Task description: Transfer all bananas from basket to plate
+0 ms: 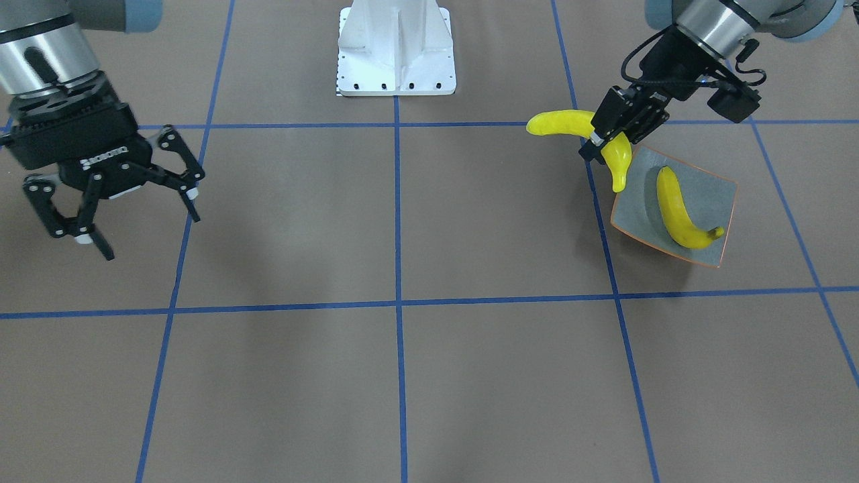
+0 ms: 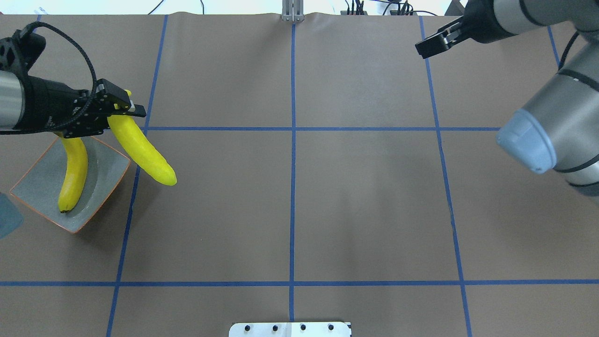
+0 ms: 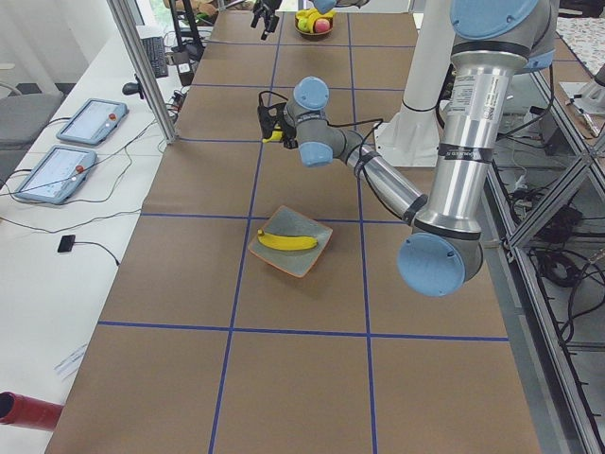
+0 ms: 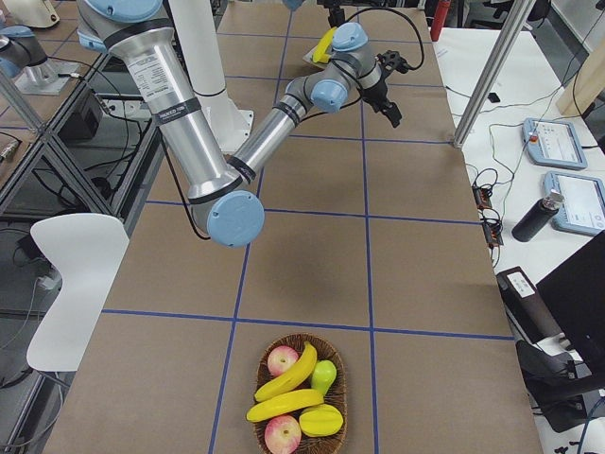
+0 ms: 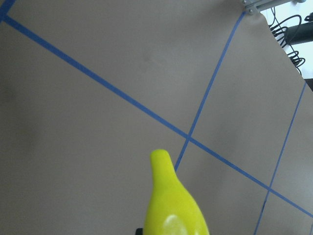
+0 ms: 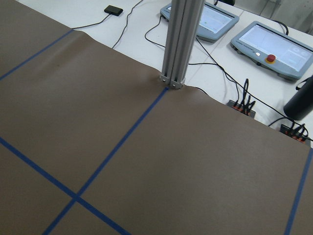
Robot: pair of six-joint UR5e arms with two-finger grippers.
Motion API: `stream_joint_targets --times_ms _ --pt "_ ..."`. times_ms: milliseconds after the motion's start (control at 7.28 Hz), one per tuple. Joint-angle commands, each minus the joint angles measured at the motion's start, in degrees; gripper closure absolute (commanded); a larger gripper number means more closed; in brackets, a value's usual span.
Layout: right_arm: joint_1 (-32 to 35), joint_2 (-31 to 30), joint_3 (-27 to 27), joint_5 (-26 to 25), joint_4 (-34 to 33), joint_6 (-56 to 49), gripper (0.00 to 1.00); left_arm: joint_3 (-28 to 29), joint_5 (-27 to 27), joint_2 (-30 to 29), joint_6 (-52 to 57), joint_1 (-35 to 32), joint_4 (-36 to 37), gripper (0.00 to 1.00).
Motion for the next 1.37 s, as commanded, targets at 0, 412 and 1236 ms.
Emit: stream_joint_targets --times_ms 0,412,1236 --pt "8.4 -3.6 -3.7 7.2 0.0 -12.2 0.00 0.3 5.3 5.1 8.4 -0.5 -5.4 1.00" --pt "18.3 -6.1 -10.1 14.4 0.1 -28.4 0.00 0.9 14.8 8.4 17.5 -0.4 -7.5 1.00" --pt "22.0 -10.0 -10.5 16.1 0.2 -34.4 0.00 10.0 22.5 15.9 23.0 2.4 -30.8 1.00"
